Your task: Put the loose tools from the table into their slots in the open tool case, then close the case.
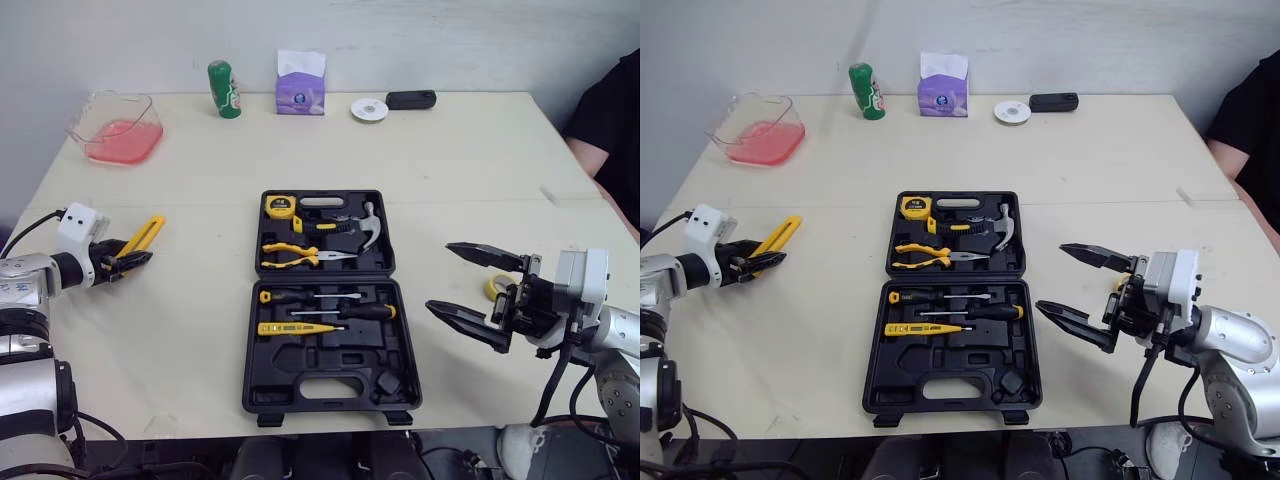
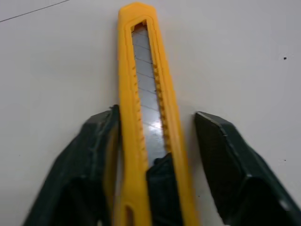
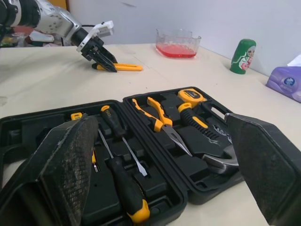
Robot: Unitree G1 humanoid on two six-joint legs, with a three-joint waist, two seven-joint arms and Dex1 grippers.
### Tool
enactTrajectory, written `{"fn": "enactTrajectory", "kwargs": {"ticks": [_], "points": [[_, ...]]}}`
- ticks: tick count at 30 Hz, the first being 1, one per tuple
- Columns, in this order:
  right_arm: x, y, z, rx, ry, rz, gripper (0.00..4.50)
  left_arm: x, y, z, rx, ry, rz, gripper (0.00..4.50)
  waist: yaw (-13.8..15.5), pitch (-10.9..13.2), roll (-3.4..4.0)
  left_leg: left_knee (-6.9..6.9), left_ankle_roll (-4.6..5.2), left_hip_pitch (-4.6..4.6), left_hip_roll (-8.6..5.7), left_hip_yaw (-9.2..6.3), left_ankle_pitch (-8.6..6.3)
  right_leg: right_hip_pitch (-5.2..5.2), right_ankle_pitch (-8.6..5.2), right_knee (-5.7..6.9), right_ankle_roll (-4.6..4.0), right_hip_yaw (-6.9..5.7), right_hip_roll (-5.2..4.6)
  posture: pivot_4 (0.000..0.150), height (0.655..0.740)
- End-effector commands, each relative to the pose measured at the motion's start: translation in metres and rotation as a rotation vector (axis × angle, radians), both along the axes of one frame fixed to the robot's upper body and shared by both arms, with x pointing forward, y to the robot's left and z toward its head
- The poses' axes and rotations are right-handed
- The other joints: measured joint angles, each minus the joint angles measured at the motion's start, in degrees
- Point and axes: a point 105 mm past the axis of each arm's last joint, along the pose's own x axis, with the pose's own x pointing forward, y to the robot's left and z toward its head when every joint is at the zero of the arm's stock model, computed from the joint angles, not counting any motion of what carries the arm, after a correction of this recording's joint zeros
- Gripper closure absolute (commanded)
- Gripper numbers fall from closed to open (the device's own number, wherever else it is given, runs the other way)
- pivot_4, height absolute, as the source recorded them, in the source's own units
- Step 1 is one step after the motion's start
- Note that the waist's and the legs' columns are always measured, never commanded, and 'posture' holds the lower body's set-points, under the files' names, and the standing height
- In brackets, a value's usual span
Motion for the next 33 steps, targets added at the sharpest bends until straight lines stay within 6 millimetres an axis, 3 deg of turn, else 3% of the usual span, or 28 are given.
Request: {"fn": "enactTrajectory", "kwargs": {"ticks": [1,5,13,16,23,29,33], "points": [[0.0,-0.002,0.009,0.001,-0.048,-0.011,0.0,-0.01,0.008,-0.025,0.015,0.087,0.053,3.2,-0.06,-0.03,0.05,0.0,0.0,0.04,0.0,0.04,0.0,0.0,0.0,-0.01,0.0,0.05,0.0,0.15,0.74],[0.002,-0.002,0.008,-0.007,-0.033,-0.01,0.0,-0.008,0.008,-0.017,0.02,0.041,0.042,3.2,-0.12,-0.05,0.1,-0.01,-0.01,0.1,0.02,0.08,0.0,-0.02,0.0,0.01,0.0,0.12,-0.01,0.15,0.74],[0.004,-0.006,0.009,-0.031,-0.037,-0.013,0.0,0.002,-0.01,0.024,0.015,-0.15,-0.086,3.2,0.29,-0.04,0.07,0.0,0.01,-0.03,0.01,0.13,-0.01,-0.13,0.0,0.05,0.0,0.15,-0.01,0.15,0.74],[0.005,-0.007,0.011,-0.057,-0.051,-0.018,0.0,0.0,-0.024,0.049,0.013,-0.259,-0.198,3.2,0.46,-0.04,-0.03,0.05,0.02,-0.2,0.01,0.15,-0.01,-0.26,0.01,0.09,0.01,0.15,-0.01,0.15,0.74],[0.009,-0.009,0.017,-0.073,-0.053,-0.024,0.0,-0.037,-0.072,0.088,-0.006,-0.424,-0.528,3.2,0.26,-0.06,-0.09,0.25,0.1,-0.75,0.01,0.16,0.02,-0.66,0.06,0.11,0.08,0.11,0.01,0.15,0.74],[0.008,-0.008,0.017,-0.106,-0.054,-0.009,0.0,-0.06,-0.102,0.091,0.014,-0.406,-0.675,3.2,0.44,-0.05,-0.1,0.3,0.15,-0.76,0.01,0.13,0.08,-0.65,0.08,0.08,0.08,0.12,0.02,0.15,0.74],[0.003,-0.005,0.017,-0.079,-0.043,0.033,0.0,-0.094,-0.156,0.083,-0.034,-0.32,-0.91,3.2,0.46,-0.05,-0.1,0.25,0.16,-0.77,0.01,0.11,0.07,-0.63,0.13,0.07,0.09,0.17,0.01,0.15,0.74]]}}
